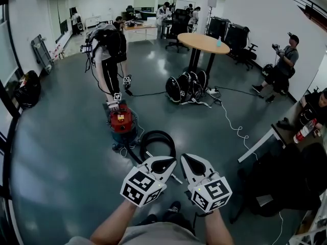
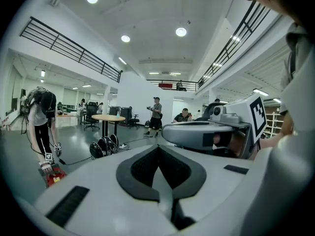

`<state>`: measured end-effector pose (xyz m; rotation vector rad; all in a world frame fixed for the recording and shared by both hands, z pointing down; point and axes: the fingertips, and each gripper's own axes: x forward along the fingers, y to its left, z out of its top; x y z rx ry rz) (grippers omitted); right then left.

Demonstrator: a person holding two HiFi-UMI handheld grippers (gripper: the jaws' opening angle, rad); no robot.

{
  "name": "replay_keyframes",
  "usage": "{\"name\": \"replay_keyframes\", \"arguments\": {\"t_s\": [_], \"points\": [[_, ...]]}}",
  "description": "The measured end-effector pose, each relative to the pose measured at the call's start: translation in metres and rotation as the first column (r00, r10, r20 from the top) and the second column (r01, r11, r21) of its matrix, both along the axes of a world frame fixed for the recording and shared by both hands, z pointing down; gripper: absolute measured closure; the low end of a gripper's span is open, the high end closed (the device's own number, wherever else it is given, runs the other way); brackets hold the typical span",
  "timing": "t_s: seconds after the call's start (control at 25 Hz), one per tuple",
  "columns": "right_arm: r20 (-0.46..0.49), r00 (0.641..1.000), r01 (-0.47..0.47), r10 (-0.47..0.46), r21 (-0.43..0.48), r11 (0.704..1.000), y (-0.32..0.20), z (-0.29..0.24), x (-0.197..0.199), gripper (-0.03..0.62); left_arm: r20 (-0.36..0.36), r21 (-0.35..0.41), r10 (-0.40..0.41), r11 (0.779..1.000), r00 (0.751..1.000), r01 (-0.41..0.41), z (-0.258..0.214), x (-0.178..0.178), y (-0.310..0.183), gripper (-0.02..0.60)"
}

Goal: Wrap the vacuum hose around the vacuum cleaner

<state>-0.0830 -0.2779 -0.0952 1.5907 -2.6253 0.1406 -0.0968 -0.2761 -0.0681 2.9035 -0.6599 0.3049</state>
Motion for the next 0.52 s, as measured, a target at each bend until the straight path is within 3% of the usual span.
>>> {"name": "replay_keyframes", "arguments": {"t_s": [0.52], "points": [[0.007,1.000,0.001,-0.001,0.013,1.000,-0.0034,-0.0008,0.0046,0.591,-0.010,0.011,-0.007,1.000,1.000,0.007,-0.0006,0.0110,-0.0036,0.575]]}}
